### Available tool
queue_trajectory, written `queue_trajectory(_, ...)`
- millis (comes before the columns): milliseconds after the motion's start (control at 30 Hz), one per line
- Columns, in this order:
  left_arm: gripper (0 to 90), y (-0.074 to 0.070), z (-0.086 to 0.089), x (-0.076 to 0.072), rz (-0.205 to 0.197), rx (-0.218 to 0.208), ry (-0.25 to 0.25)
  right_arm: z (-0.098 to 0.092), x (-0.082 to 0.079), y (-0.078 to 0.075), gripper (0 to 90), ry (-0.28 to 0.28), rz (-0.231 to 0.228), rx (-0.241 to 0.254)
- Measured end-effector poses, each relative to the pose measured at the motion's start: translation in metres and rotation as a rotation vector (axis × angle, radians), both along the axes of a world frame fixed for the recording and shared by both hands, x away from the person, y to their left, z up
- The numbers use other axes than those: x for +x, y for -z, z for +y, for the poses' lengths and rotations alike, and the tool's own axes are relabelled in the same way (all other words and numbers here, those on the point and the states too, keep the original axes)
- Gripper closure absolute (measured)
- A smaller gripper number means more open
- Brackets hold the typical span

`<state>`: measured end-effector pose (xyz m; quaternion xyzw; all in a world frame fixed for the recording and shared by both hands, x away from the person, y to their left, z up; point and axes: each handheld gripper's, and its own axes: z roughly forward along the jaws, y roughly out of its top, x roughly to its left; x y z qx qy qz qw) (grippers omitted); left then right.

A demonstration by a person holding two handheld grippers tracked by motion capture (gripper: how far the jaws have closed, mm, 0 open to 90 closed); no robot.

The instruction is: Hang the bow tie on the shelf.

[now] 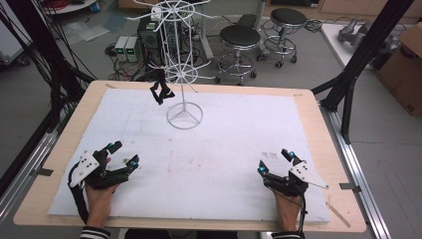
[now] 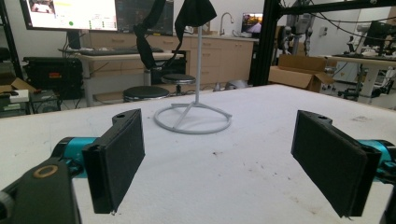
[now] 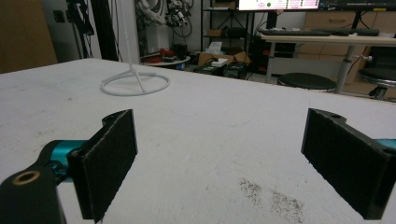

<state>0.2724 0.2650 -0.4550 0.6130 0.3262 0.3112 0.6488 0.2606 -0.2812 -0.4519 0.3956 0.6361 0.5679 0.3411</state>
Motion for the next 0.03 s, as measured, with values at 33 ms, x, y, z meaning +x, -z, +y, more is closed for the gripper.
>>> queue_trajectory(33,17.6,0.0000,0.0000,0.0000,0.000,0.000,0.000,0.0000,0.0000,0.0000,9.5,0.000,0.000,0.000)
